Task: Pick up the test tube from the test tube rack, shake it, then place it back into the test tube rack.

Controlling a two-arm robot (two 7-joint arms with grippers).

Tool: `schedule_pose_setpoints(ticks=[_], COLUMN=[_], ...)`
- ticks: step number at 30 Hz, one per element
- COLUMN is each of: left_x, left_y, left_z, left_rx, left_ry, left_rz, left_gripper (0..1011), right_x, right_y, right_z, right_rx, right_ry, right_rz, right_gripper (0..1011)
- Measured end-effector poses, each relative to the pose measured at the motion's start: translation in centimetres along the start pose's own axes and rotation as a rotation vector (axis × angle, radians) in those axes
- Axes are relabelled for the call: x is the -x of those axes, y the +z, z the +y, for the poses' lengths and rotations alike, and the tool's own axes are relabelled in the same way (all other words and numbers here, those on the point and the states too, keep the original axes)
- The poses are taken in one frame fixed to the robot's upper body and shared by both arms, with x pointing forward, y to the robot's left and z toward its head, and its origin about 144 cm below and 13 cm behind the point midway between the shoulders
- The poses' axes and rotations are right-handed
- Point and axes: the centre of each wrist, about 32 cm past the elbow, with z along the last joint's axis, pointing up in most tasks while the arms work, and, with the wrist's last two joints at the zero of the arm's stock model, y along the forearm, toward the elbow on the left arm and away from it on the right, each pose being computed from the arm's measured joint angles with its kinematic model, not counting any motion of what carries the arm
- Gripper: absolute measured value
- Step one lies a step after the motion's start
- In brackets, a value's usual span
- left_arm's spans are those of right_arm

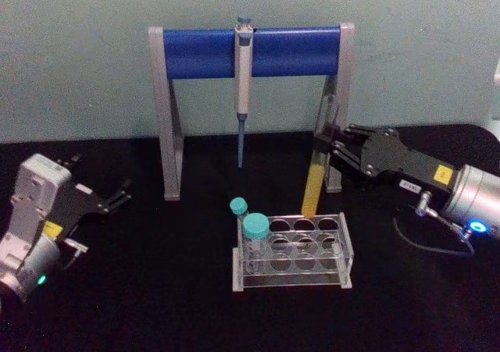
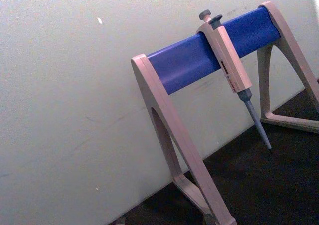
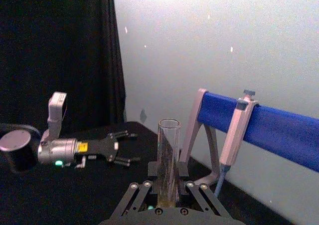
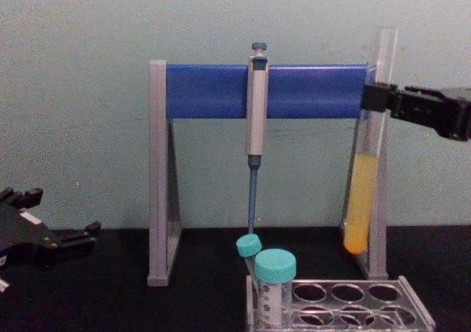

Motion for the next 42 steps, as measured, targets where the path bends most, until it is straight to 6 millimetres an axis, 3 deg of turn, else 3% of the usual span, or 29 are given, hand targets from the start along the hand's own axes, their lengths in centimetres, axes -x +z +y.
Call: schedule_pose_setpoints(ticks=[12, 42], left_x=[0.0, 0.0], left_y=[0.0, 0.0], left_z=[0.0, 0.0], left_rx=[0.0, 0.0], left_ry=[0.0, 0.0], left_rz=[0.0, 0.0], left_gripper=[1001, 1001], right_x=[0.3, 0.5], right_y=[0.7, -0.1], right_z=[-2.0, -2.3], right_rx=[0.049, 0.09], right_ry=[-0.077, -0.032], right_rz=[-0.056, -0.056], right_gripper=[228, 228])
